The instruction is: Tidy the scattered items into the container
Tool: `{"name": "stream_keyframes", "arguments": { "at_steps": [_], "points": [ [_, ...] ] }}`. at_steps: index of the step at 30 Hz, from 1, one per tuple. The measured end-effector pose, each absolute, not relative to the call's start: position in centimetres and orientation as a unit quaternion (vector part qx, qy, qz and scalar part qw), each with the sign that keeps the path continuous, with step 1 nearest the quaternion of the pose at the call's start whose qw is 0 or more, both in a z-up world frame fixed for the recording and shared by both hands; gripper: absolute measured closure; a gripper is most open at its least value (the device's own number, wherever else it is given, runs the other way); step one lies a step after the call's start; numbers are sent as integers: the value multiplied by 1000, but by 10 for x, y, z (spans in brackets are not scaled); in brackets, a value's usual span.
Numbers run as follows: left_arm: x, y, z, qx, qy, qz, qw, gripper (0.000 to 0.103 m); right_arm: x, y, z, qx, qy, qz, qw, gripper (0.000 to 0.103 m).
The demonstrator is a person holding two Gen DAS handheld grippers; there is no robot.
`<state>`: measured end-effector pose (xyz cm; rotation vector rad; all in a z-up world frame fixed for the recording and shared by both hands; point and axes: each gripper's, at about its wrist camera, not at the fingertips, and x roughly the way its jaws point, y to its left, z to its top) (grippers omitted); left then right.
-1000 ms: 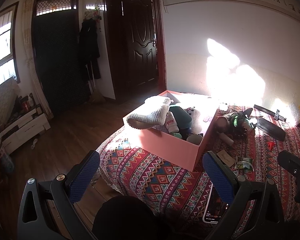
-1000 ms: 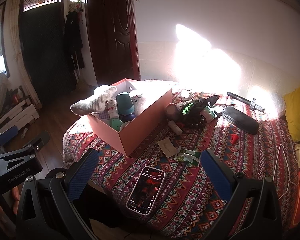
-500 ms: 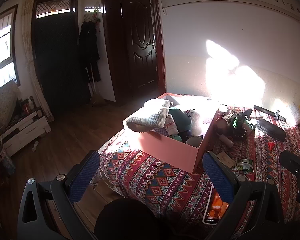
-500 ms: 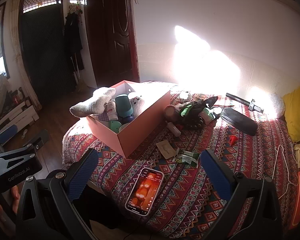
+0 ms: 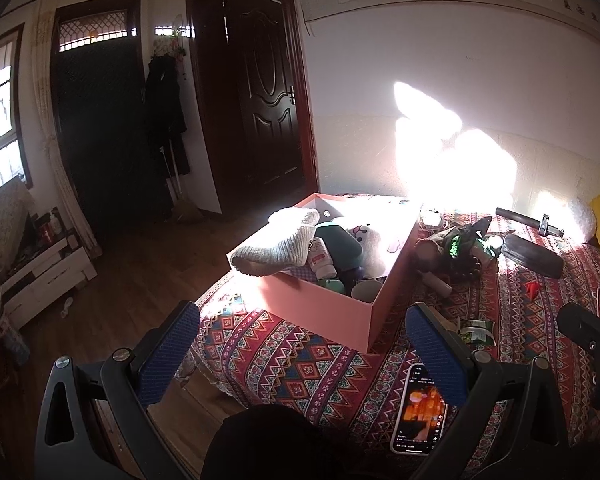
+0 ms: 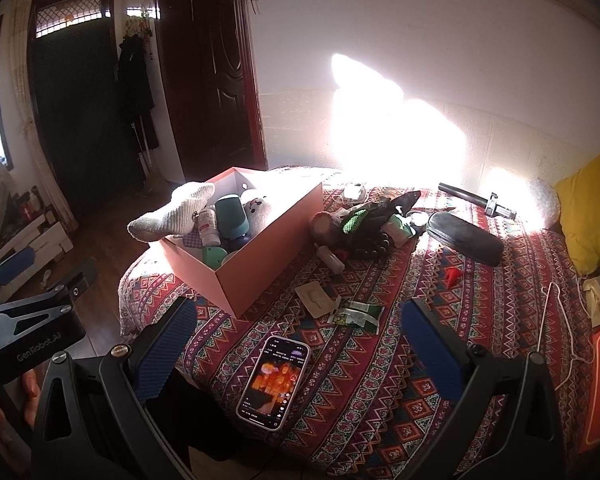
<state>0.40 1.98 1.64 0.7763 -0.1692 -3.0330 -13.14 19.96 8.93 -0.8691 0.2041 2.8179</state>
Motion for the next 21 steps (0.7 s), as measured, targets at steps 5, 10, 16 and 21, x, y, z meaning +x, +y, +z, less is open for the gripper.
{"name": "stream_keyframes", "arguments": {
  "at_steps": [5, 10, 16, 21],
  "points": [
    [1, 52, 18, 244, -62, -968, -25, 0, -120, 222, 88, -291, 78, 947, 114, 1],
    [-5, 104, 8, 248, -77, -963, -68, 0, -106, 260, 78, -293, 102, 939, 151, 1],
    [-22, 193, -23, 244, -107, -955, -131, 0, -96, 311, 57, -286, 132, 924, 217, 1],
    [-55, 259, -72, 251, -113, -949, -153, 0, -94, 363, 16, -265, 150, 901, 308, 1]
  ]
}}
